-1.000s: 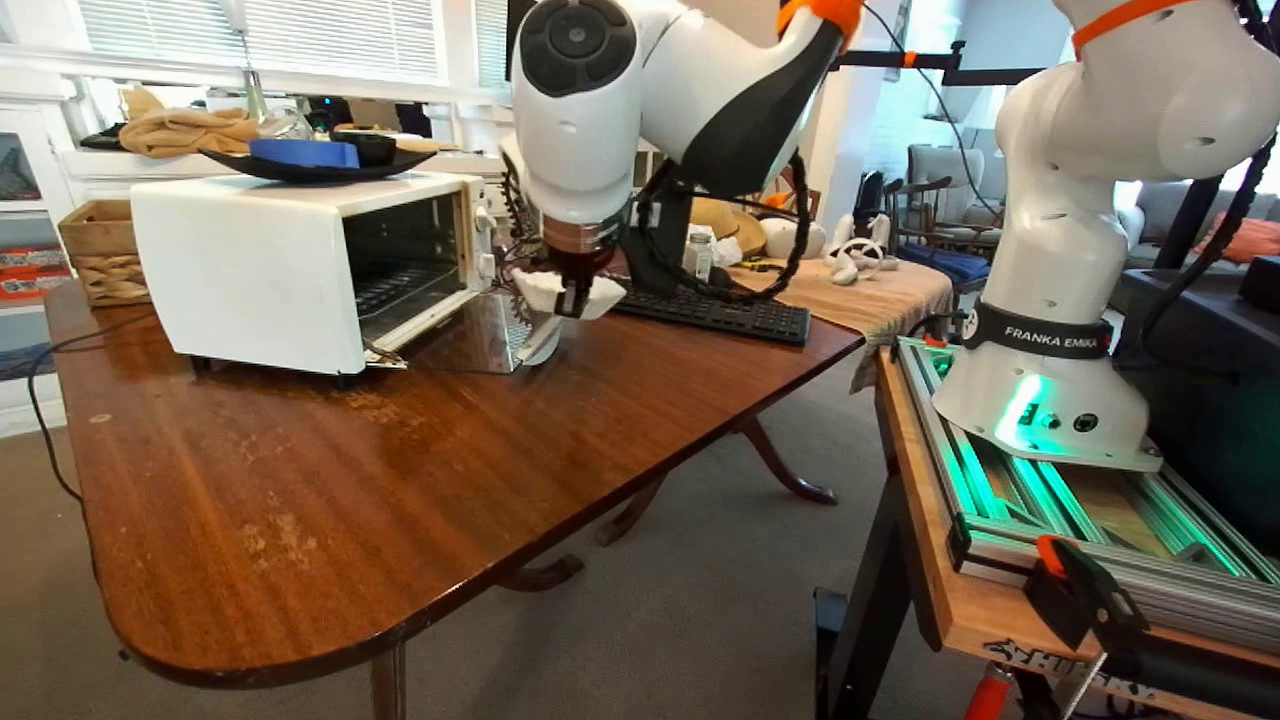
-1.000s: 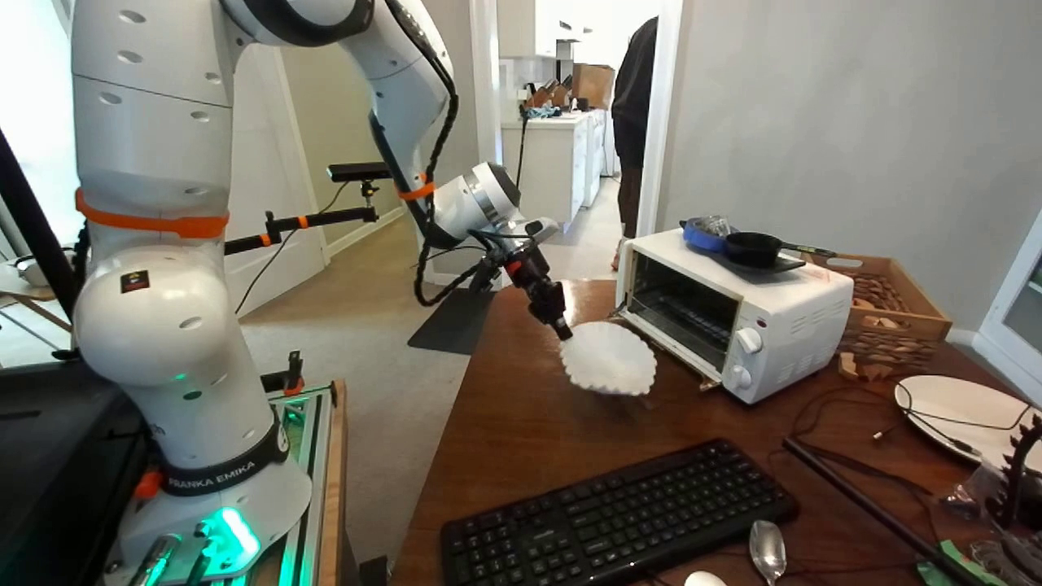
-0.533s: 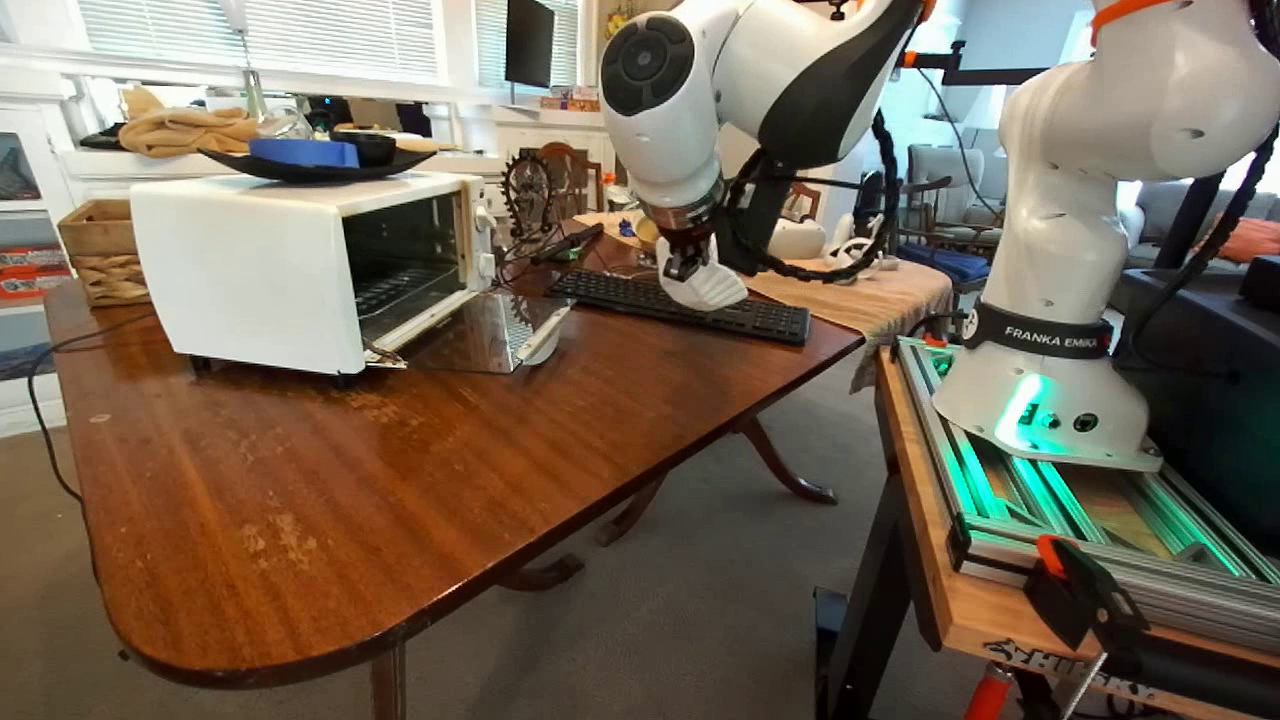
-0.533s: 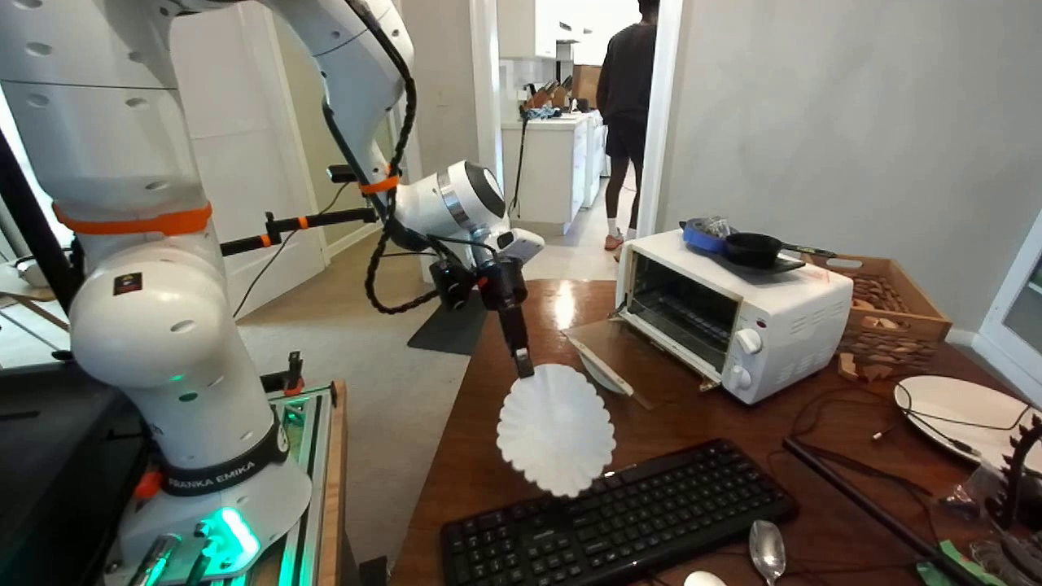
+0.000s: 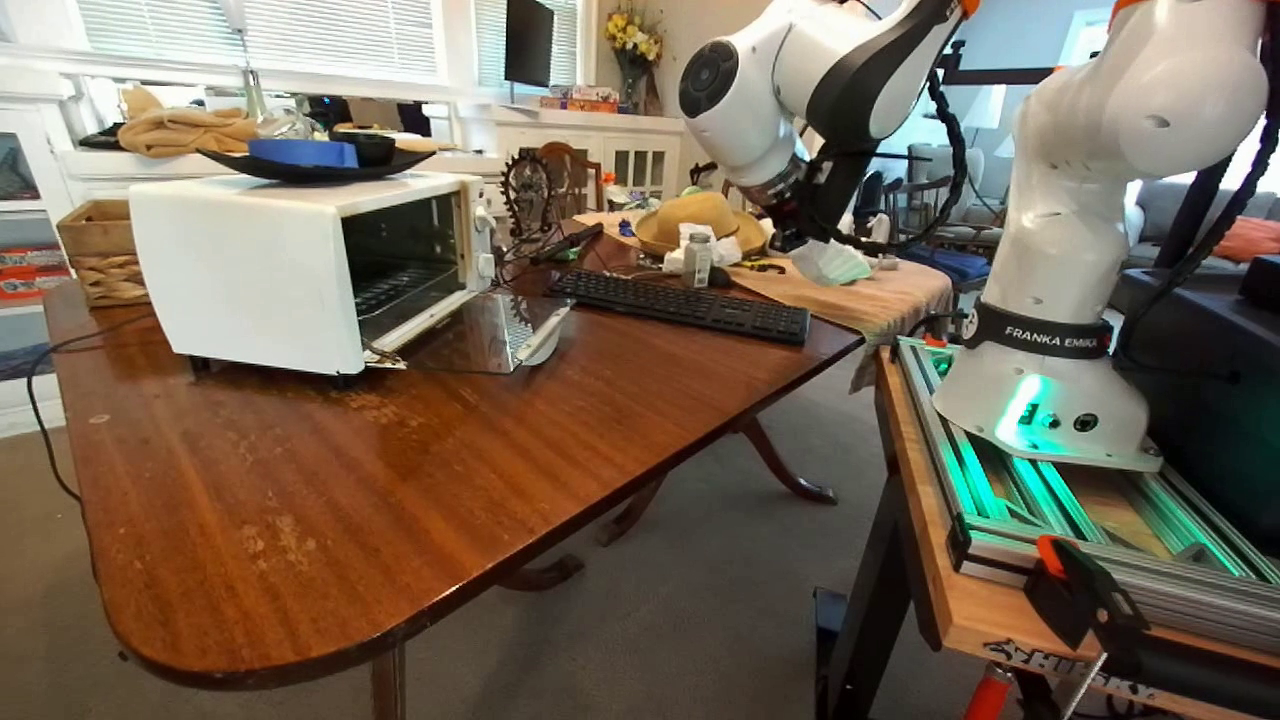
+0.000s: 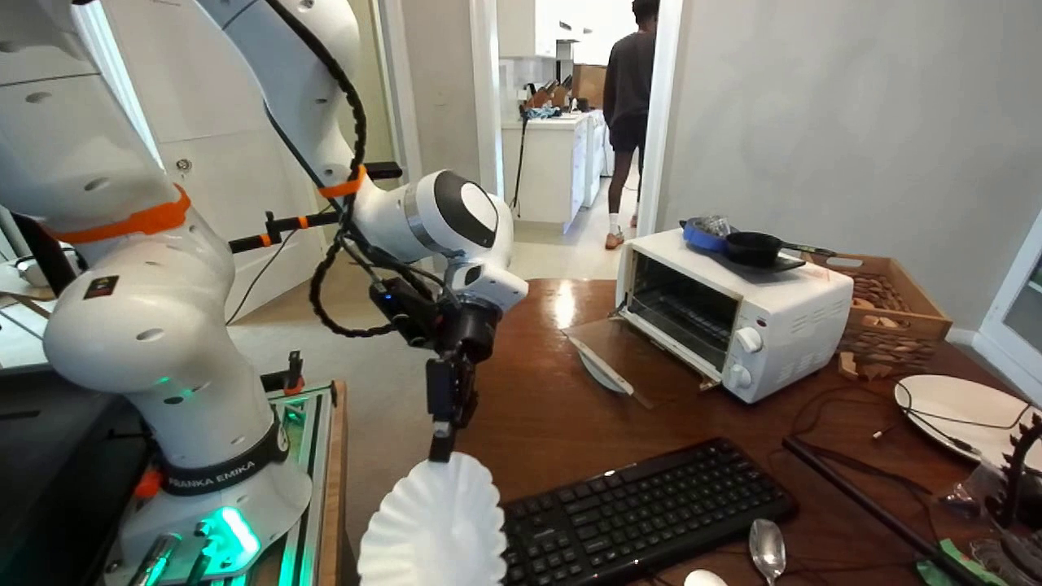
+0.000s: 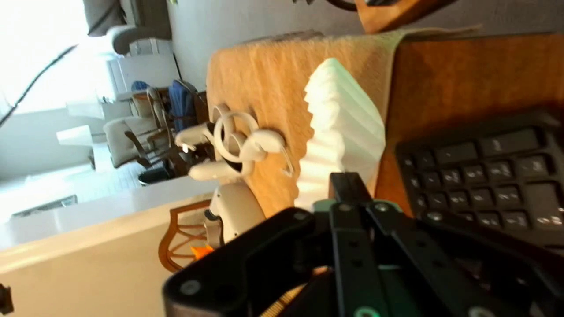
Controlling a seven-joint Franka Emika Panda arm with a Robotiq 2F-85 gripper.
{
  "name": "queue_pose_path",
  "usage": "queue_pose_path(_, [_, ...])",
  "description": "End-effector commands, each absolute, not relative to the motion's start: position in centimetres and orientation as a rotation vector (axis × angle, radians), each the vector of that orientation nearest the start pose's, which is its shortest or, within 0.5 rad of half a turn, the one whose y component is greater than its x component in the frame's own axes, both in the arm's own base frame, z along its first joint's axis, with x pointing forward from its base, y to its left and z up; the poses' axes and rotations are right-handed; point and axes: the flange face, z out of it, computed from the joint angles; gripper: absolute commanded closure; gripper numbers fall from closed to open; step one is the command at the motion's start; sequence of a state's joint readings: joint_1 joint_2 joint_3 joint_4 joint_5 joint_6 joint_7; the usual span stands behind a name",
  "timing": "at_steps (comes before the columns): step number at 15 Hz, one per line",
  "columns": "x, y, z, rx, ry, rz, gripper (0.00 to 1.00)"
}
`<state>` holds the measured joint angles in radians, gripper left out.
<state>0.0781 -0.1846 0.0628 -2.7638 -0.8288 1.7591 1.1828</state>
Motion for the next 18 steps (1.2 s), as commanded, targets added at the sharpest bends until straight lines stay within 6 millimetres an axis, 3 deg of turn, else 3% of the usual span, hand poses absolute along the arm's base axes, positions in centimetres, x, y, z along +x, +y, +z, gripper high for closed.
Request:
queue_pose_path(1, [30.1,-7.1,27.3,1.963,-0.603,-0.320,1.00])
queue_pose_path(4, [30.3,-10.9,28.2,1.909,-0.446,-0.379,1.00])
queue_pose_path(7, [31.3,-13.7,27.9,1.934,-0.221,-0.390,1.00])
queue_pose_path(9, [32.6,-13.8,26.8,1.948,-0.094,-0.376,1.00])
queue_pose_path(10, [31.6,-13.6,27.9,1.935,-0.210,-0.373,0.99])
queue_pose_path(14, [32.3,-13.6,27.1,1.944,-0.134,-0.377,0.99])
queue_pose_path(18, [33.2,-13.0,25.0,1.815,-0.117,-0.405,1.00])
